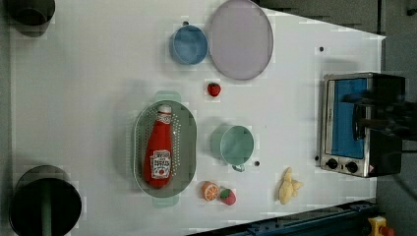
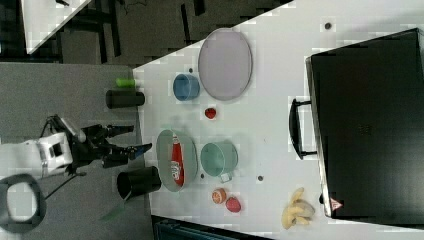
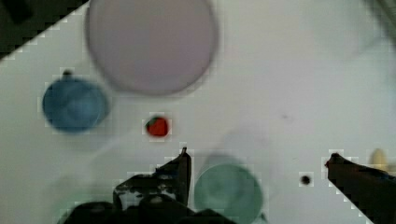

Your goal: Pick ketchup from strainer and place it on the table

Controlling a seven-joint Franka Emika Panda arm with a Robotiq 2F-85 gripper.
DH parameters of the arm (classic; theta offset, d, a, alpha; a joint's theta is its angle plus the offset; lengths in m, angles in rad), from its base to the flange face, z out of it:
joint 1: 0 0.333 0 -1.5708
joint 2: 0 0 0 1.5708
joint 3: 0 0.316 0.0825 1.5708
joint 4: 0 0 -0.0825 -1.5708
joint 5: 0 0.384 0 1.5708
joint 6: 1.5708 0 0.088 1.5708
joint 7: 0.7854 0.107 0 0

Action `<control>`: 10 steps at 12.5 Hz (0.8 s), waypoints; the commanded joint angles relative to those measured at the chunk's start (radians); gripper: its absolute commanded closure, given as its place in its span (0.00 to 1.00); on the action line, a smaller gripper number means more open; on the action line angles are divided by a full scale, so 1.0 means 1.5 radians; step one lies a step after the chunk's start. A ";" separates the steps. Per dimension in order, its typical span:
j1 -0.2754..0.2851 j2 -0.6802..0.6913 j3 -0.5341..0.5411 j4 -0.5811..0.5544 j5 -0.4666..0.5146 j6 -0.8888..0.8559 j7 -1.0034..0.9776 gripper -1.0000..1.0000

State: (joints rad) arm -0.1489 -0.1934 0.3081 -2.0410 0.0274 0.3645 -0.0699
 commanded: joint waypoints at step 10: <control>0.032 0.183 0.328 -0.038 -0.013 0.190 -0.009 0.00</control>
State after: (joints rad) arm -0.0832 0.0428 0.8101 -2.0781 0.0165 0.6611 -0.0702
